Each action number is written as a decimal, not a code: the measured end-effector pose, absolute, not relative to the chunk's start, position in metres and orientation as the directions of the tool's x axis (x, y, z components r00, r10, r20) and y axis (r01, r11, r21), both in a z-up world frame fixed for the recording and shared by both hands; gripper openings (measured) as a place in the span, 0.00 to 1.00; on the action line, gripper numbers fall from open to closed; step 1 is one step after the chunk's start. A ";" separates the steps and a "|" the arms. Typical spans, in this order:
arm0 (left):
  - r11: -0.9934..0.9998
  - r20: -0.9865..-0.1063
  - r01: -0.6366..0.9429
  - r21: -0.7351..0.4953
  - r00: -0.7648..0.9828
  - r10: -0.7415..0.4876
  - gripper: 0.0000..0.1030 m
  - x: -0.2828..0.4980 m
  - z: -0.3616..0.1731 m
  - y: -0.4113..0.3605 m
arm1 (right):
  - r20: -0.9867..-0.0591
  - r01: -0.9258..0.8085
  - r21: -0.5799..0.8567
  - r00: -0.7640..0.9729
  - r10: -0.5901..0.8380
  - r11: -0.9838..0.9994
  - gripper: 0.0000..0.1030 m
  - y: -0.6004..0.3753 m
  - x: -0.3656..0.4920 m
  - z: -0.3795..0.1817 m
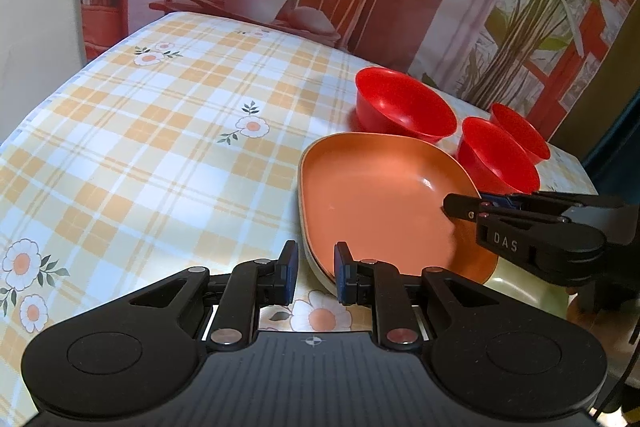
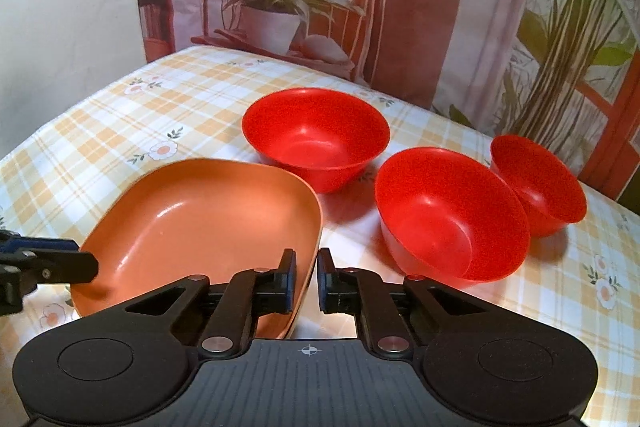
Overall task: Organize plates and bowls
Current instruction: 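Lift the orange plate with both grippers and carry it over a green plate, then lower the orange plate onto the green plate and open both grippers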
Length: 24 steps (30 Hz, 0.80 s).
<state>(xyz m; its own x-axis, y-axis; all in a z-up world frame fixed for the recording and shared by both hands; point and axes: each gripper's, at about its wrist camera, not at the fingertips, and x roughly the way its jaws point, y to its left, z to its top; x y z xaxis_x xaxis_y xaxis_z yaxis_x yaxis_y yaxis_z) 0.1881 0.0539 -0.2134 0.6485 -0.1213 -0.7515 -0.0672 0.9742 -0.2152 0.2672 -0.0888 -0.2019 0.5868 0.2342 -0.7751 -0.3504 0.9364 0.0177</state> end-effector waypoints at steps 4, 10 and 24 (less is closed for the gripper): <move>0.975 -0.749 -0.074 -0.210 0.653 -0.112 0.20 0.188 -0.212 0.053 | -0.769 -0.340 0.040 0.590 0.246 0.939 0.12 -0.092 0.265 -0.196; 0.977 -0.743 -0.072 -0.203 0.661 -0.105 0.20 0.186 -0.210 0.052 | -0.761 -0.338 0.050 0.597 0.255 0.940 0.08 -0.101 0.260 -0.188; 0.984 -0.724 -0.061 -0.169 0.685 -0.082 0.20 0.180 -0.197 0.050 | -0.735 -0.319 0.077 0.622 0.269 0.945 0.12 -0.105 0.252 -0.180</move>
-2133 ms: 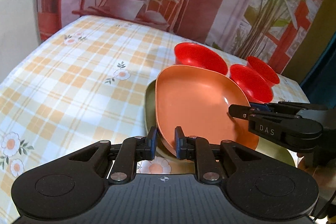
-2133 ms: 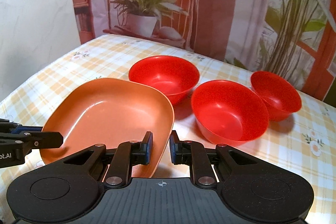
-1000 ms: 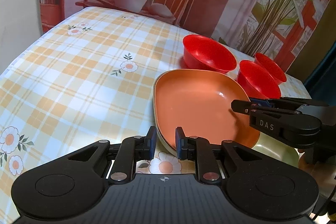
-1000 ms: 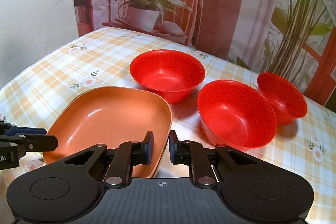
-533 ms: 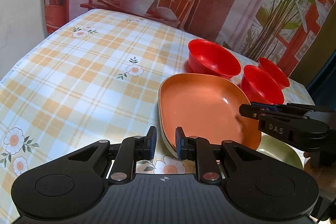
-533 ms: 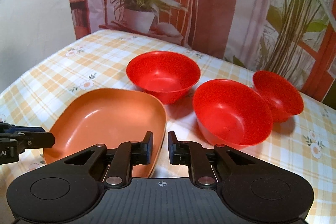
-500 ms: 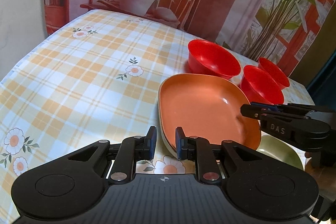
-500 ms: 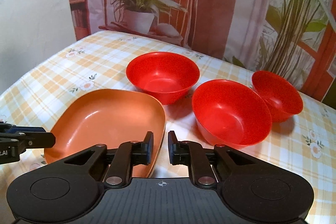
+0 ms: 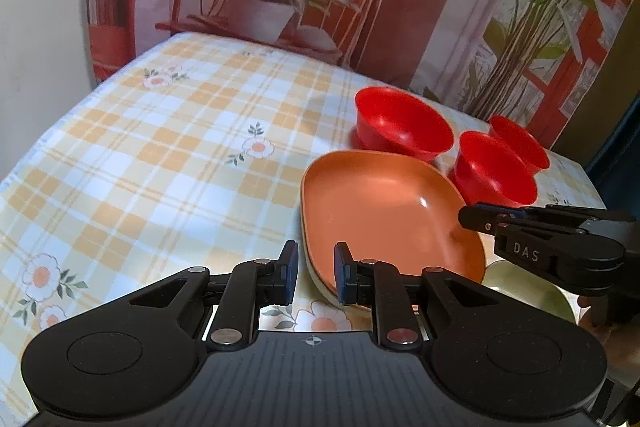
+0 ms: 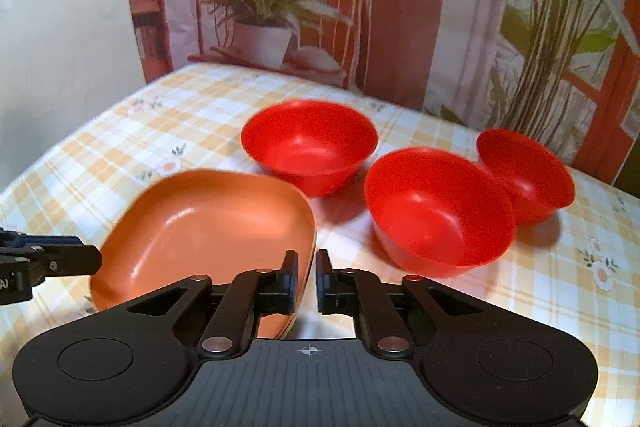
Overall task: Organize plates and bowls
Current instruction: 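Lower the orange plate onto the green plate and open both grippers, then close both grippers on the rim of the other green plate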
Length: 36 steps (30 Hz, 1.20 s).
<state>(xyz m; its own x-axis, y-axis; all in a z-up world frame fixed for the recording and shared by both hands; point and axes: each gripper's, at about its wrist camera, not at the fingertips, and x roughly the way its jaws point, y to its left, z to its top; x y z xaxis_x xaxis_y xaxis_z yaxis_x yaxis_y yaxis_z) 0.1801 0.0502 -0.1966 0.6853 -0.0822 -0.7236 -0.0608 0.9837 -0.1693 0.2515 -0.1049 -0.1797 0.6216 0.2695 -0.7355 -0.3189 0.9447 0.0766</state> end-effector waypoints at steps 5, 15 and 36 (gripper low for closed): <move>0.987 -0.706 -0.020 -0.158 0.701 -0.098 0.20 0.170 -0.188 0.038 | -0.699 -0.281 0.119 0.657 0.281 0.952 0.14 -0.128 0.232 -0.164; 0.978 -0.722 0.136 -0.158 0.659 -0.209 0.20 0.156 -0.193 -0.006 | -0.691 -0.148 0.100 0.701 0.176 0.984 0.15 -0.181 0.179 -0.163; 0.968 -0.792 0.197 -0.157 0.561 -0.242 0.21 0.155 -0.226 -0.037 | -0.778 0.008 0.224 0.604 0.174 0.975 0.22 -0.225 0.130 -0.194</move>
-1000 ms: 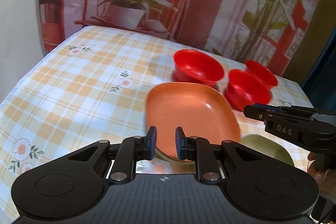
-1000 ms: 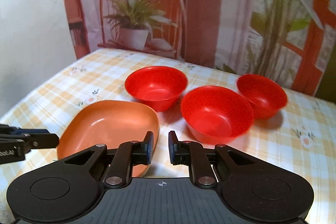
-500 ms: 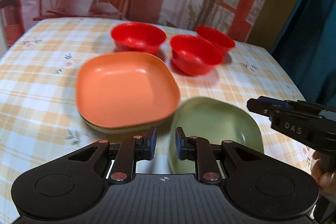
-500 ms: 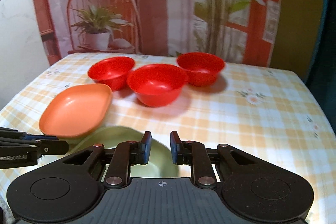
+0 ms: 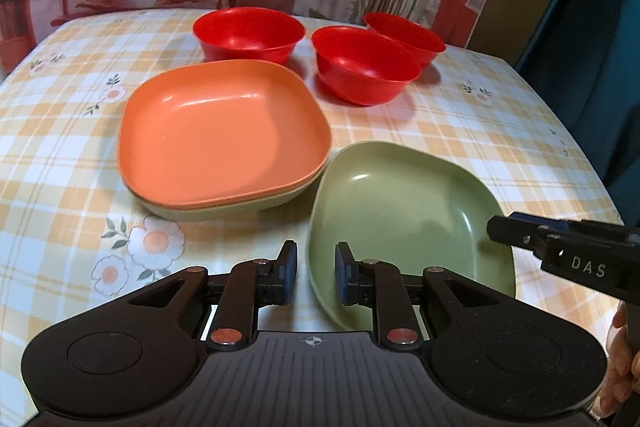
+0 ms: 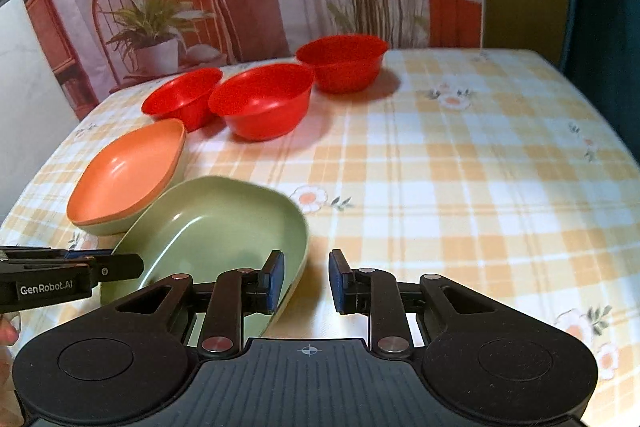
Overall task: Organize plates and bowls
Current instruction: 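Close both grippers on the rim of the other green plate, then lift the green plate with both grippers and carry it over the orange plate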
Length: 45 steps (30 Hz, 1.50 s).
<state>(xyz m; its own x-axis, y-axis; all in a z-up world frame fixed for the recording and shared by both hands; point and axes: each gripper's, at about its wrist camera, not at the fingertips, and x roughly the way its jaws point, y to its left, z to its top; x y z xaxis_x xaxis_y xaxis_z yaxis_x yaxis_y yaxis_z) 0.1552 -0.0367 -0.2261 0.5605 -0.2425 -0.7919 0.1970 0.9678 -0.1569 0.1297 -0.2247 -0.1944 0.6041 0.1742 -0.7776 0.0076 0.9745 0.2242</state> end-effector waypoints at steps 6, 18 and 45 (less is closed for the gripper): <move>0.963 -0.785 0.212 -0.167 0.563 -0.259 0.20 0.150 -0.229 -0.037 | -0.776 -0.020 0.242 0.596 0.206 0.970 0.22 -0.218 0.129 -0.198; 0.959 -0.773 0.248 -0.136 0.579 -0.259 0.18 0.141 -0.228 -0.040 | -0.772 -0.021 0.213 0.609 0.181 0.977 0.18 -0.216 0.130 -0.201; 0.941 -0.737 0.307 -0.140 0.603 -0.306 0.18 0.134 -0.215 -0.043 | -0.726 0.007 0.206 0.672 0.148 0.979 0.16 -0.225 0.128 -0.179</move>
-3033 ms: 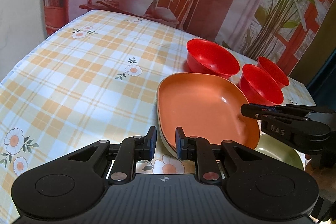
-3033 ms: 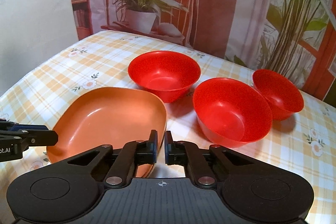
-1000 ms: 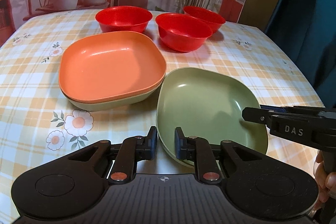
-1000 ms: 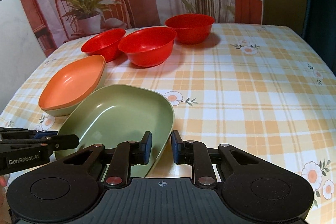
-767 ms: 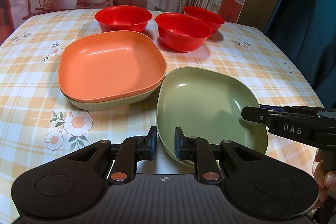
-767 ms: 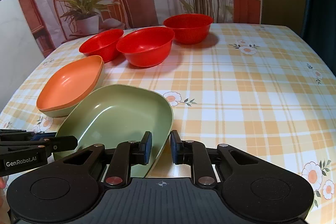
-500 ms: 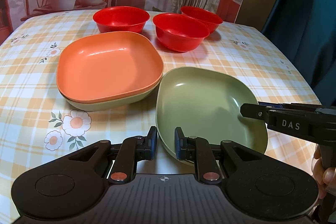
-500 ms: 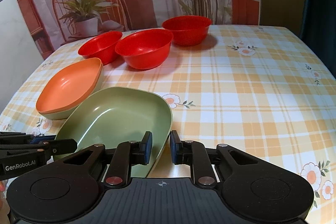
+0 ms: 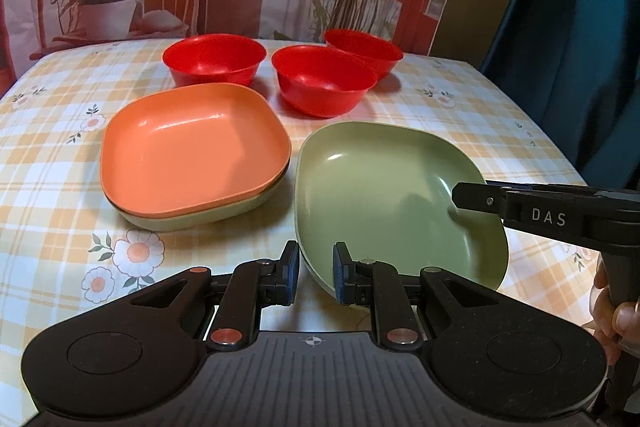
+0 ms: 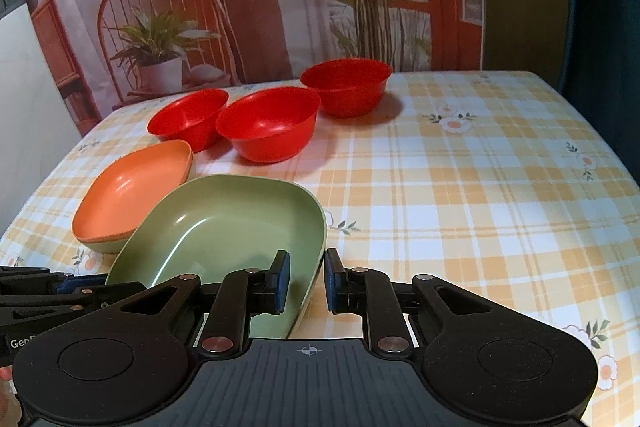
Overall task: Organize plates and bowls
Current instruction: 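Lift the green plate with both grippers and carry it over the orange plate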
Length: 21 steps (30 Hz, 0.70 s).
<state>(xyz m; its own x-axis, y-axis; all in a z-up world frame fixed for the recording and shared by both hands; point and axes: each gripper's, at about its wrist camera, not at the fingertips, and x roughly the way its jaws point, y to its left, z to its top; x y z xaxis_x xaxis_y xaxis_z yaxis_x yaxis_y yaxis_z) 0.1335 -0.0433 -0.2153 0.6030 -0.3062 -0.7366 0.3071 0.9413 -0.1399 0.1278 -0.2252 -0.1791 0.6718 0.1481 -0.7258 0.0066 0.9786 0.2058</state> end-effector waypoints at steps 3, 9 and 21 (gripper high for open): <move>0.939 -0.721 0.318 -0.133 0.618 -0.312 0.18 0.131 -0.210 -0.043 | -0.716 0.005 0.203 0.683 0.145 0.979 0.16 -0.226 0.129 -0.174; 0.939 -0.699 0.313 -0.144 0.640 -0.320 0.18 0.129 -0.202 -0.040 | -0.697 -0.014 0.195 0.701 0.149 0.981 0.16 -0.223 0.135 -0.164; 0.955 -0.677 0.235 -0.180 0.675 -0.294 0.19 0.136 -0.192 -0.016 | -0.688 -0.115 0.166 0.698 0.198 0.979 0.16 -0.190 0.175 -0.150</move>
